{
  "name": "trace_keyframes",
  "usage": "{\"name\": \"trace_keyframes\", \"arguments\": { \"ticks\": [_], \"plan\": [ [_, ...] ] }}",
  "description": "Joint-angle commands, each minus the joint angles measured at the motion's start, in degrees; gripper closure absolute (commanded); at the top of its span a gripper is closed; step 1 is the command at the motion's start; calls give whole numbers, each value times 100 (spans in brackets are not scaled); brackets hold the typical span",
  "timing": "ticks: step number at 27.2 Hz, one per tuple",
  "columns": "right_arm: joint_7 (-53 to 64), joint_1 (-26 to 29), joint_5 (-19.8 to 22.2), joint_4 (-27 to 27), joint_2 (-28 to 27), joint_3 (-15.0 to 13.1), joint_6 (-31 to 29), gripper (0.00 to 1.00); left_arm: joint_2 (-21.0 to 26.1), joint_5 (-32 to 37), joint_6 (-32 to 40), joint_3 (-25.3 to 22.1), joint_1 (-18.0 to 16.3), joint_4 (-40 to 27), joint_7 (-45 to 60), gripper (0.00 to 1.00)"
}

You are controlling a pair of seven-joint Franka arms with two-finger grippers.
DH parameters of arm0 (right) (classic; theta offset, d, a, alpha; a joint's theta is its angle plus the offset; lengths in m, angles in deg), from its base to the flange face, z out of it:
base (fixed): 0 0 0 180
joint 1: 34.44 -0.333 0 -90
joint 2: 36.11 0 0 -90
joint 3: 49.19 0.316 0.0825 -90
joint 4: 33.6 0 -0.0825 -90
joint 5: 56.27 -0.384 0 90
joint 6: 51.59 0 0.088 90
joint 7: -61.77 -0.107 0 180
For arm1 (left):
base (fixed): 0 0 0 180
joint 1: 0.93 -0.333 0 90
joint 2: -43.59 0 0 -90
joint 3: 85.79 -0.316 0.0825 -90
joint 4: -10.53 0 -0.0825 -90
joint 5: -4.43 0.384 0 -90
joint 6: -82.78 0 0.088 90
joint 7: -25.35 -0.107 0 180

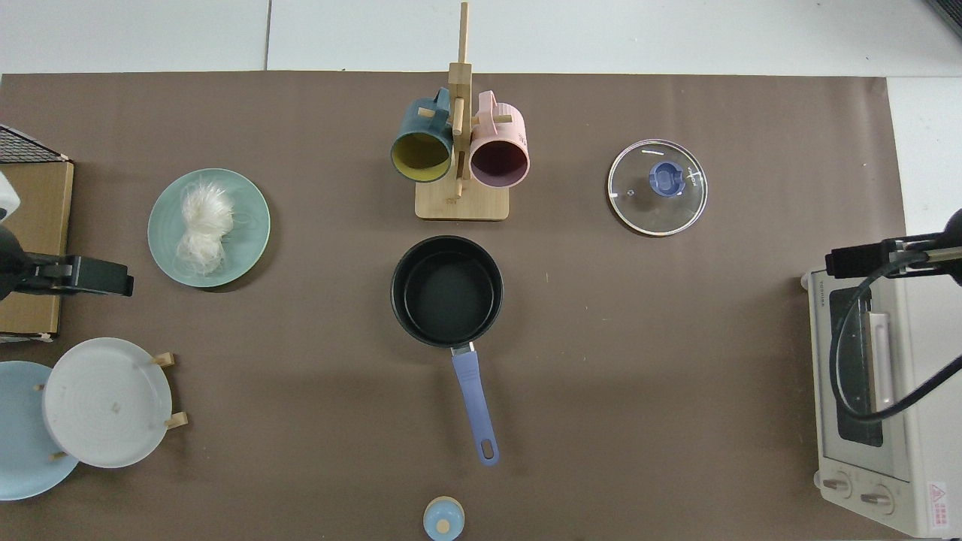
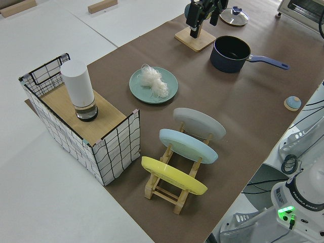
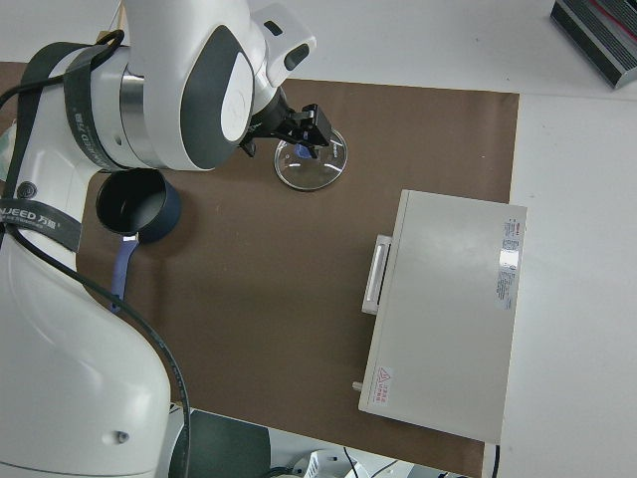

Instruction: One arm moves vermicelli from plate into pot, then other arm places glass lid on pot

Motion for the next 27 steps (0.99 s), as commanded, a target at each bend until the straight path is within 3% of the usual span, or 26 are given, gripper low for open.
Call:
{"name": "trace_keyframes", "arguments": {
  "ticks": [1,17,27],
  "plan": [
    [22,12,-109,16,8,-24,-2,0,27,-15,158,-55,68,128,64,0],
    [22,12,-109,16,8,-24,-2,0,35,-6,142,-55,68,128,64,0],
    [22,12,-109,16,8,-24,-2,0,351,117,-1132,-108,59,101,99,0]
  ]
}}
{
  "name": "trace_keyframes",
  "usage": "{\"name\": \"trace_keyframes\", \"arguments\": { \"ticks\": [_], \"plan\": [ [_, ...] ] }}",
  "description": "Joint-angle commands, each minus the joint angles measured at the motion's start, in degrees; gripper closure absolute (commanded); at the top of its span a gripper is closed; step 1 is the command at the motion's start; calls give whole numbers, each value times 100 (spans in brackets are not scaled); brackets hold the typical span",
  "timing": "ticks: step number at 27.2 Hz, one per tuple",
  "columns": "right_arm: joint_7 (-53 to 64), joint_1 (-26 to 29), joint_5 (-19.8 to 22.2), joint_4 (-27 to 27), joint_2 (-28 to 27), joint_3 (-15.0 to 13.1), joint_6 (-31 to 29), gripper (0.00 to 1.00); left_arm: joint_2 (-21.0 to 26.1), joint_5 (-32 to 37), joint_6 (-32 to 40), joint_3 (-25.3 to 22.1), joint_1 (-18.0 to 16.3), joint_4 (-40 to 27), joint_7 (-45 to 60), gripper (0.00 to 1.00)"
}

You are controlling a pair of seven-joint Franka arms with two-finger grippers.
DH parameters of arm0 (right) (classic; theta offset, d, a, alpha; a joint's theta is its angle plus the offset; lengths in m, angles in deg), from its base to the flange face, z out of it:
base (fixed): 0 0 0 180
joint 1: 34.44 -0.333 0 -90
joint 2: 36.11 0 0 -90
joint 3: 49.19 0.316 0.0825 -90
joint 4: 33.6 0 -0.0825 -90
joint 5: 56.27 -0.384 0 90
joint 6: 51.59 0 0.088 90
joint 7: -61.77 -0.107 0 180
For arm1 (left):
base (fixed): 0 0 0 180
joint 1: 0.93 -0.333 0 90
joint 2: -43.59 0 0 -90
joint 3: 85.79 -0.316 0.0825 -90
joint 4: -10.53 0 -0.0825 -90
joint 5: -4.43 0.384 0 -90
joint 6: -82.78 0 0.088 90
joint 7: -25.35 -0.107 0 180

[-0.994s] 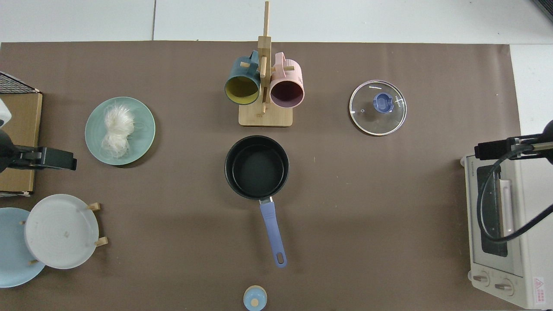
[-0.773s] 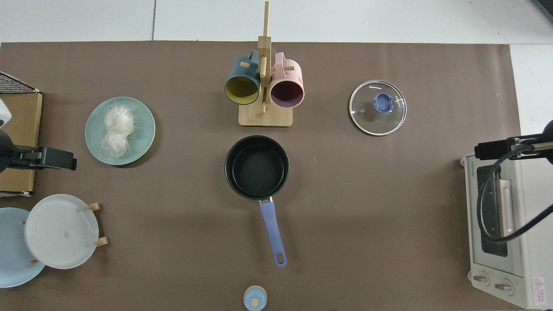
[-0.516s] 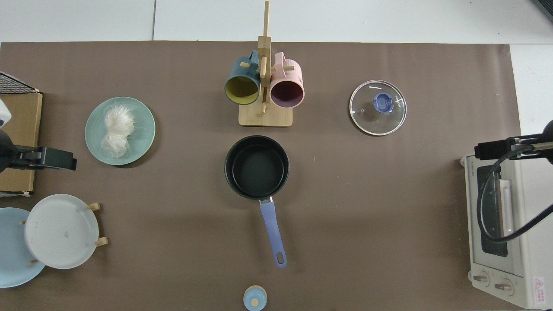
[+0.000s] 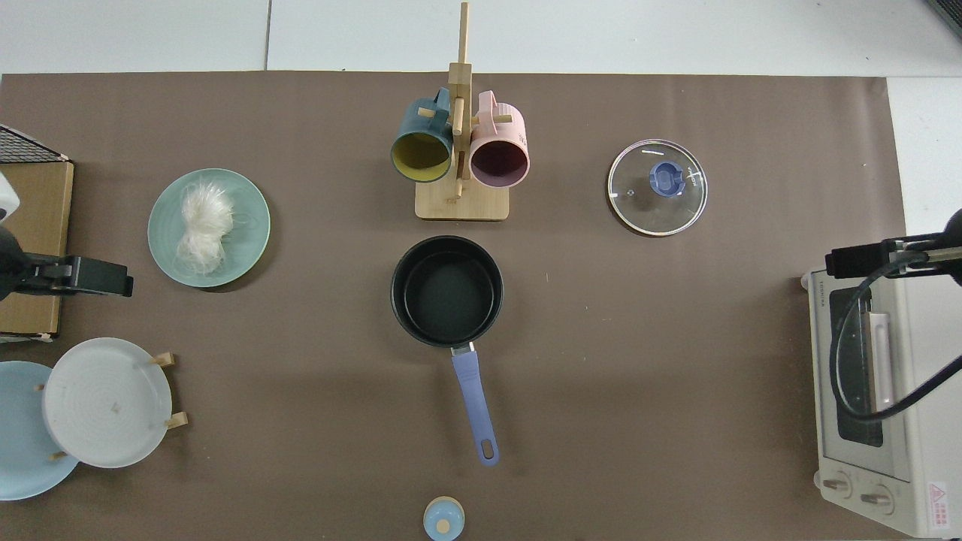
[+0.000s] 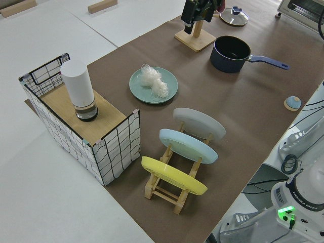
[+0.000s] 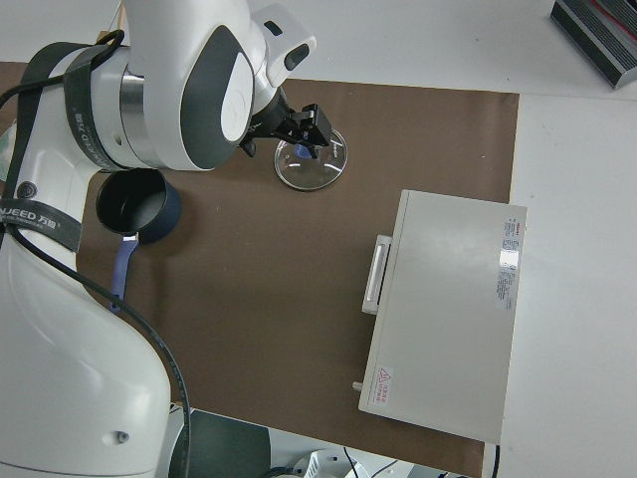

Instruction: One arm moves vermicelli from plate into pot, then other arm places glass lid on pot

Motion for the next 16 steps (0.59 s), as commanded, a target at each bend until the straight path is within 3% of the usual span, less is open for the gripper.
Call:
{"name": "trace_keyframes", "arguments": {
  "ticks": [1,11,16],
  "plan": [
    [22,12,-109,25,17,-24,24,0,384,88,-640,-60,59,102,94,0],
    [22,-6,-109,16,17,-24,130,0,1325,97,-1686,-78,51,137,603,0],
    [4,47,-117,16,8,-24,60,0,1430,106,-1845,-78,24,49,507,0]
  ]
}}
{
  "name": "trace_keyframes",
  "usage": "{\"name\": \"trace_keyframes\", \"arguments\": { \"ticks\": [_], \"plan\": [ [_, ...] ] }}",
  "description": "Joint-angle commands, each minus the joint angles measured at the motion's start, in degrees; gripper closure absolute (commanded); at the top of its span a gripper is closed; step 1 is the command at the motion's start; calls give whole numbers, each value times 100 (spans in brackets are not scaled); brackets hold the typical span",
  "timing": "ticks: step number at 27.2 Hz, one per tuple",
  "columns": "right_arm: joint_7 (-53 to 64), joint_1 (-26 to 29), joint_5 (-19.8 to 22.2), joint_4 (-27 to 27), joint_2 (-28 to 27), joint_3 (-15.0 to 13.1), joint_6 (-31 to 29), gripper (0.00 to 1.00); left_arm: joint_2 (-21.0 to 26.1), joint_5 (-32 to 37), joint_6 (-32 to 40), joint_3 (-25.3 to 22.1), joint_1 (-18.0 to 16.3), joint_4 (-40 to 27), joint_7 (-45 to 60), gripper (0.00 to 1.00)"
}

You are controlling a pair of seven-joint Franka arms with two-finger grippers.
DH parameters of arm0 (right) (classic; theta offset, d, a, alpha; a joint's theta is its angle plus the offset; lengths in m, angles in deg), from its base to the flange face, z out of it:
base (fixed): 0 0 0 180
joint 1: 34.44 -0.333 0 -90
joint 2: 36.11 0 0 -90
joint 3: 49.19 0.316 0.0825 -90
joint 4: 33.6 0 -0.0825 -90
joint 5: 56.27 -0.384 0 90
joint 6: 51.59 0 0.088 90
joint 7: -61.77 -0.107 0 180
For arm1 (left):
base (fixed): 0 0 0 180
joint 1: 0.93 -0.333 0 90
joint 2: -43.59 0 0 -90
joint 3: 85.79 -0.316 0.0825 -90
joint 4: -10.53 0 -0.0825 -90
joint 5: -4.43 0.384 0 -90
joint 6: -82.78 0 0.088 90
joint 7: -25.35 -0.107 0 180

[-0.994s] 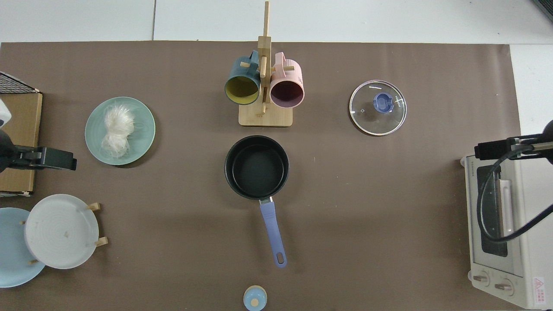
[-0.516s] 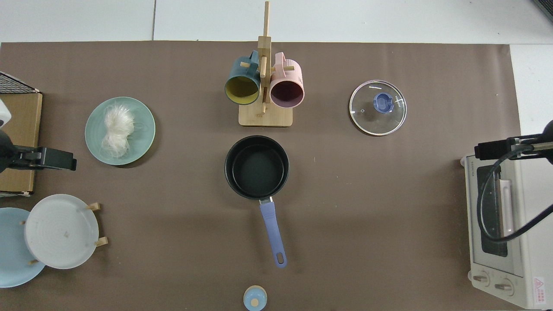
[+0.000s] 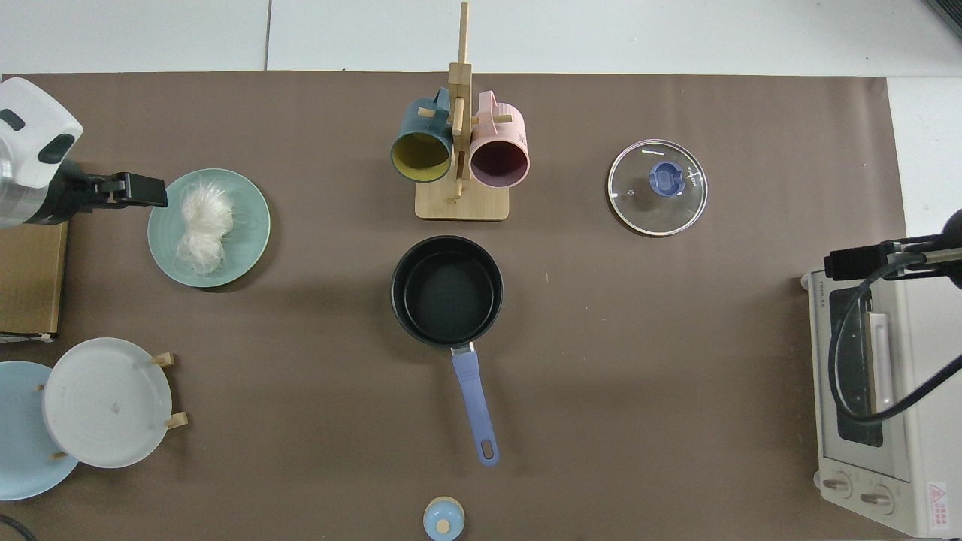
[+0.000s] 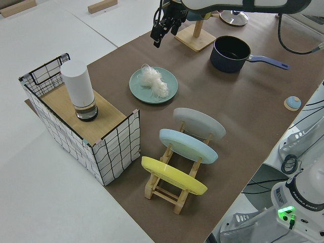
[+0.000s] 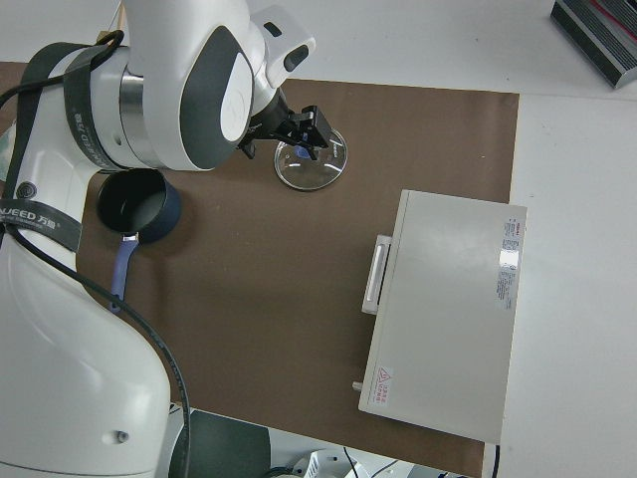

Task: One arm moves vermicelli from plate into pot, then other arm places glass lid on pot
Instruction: 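Grasp the white vermicelli with the left gripper while the right gripper reaches the lid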

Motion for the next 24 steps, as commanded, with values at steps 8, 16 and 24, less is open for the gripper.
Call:
{"name": "trace_keyframes", "arguments": {
  "ticks": [8,16,24],
  "plan": [
    [-286,29,-135,-488,-325,-21,108,0,718,106,-511,-31,51,-18,117,0],
    [-312,91,-232,-884,-931,-21,161,0,1377,106,-1108,-31,68,-114,582,0],
    [-593,21,-249,-1552,-1748,49,64,0,1527,106,-1381,-31,59,-246,548,0]
  ]
}}
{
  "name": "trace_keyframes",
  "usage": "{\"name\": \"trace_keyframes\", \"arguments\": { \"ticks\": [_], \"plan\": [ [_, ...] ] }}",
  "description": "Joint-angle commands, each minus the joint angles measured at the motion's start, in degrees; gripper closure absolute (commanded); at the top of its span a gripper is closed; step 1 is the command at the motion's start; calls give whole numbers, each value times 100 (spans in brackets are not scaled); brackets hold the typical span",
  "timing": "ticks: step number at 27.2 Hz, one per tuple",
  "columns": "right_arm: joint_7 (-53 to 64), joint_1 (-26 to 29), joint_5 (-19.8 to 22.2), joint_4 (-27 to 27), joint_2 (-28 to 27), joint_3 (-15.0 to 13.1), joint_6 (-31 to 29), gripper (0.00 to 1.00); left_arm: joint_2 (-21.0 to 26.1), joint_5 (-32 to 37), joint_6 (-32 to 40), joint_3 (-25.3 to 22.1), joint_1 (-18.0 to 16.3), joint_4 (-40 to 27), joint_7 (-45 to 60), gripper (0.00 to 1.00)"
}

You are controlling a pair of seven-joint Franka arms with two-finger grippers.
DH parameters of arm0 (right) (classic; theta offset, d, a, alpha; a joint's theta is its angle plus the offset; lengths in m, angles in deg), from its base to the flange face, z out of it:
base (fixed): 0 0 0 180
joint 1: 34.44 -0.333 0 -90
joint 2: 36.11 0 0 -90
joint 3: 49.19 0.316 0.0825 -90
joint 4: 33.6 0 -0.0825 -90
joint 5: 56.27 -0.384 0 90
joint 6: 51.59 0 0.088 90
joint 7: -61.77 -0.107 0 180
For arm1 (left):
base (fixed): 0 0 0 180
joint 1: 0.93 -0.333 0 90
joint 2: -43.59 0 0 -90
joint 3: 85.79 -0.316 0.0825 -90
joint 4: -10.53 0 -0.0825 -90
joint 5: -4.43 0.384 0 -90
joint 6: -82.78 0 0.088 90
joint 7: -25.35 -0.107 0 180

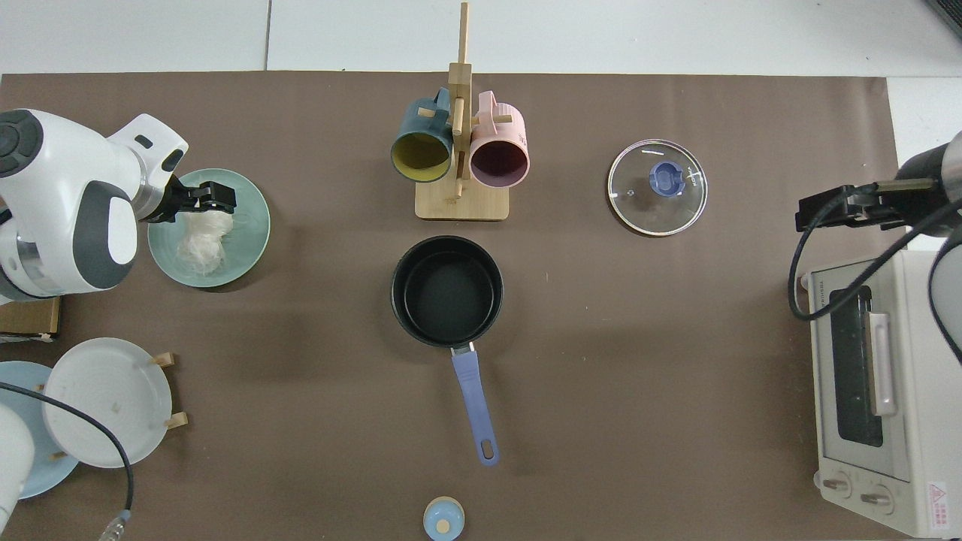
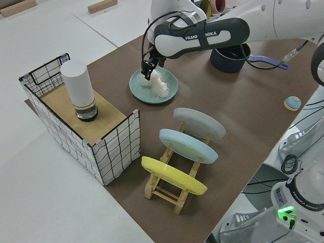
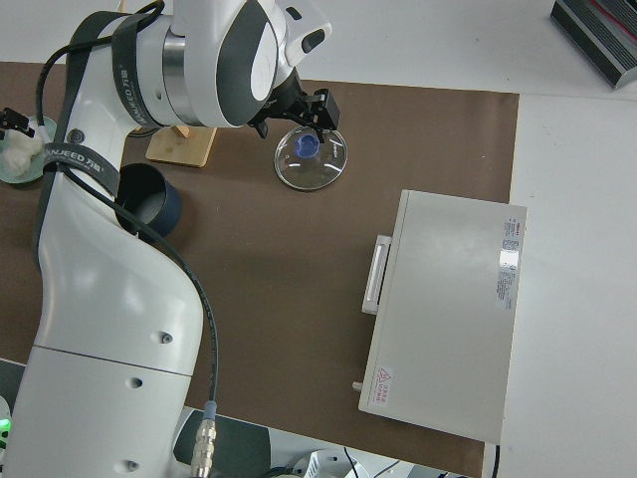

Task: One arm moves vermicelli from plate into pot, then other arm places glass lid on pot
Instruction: 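Grasp the white vermicelli with the left gripper while the right gripper reaches the lid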

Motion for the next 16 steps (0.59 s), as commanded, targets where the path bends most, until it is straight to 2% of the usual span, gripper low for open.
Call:
{"name": "trace_keyframes", "arguments": {
  "ticks": [1,7,14,15,16],
  "plan": [
    [-212,16,-149,-691,-703,69,-34,0,15,97,-245,-41,55,-163,132,0],
    [-221,-36,-149,-842,-1213,157,-473,0,225,97,-613,-41,81,-242,167,0],
    [-458,-247,-149,-850,-1670,157,-1088,0,252,97,-675,-41,73,-313,158,0],
    [-458,-265,-149,-850,-1740,157,-1185,0,252,97,-675,-41,73,-304,150,2],
    [-458,-265,-140,-850,-1810,157,-1273,0,252,97,-675,-41,73,-304,158,12]
  ]
}}
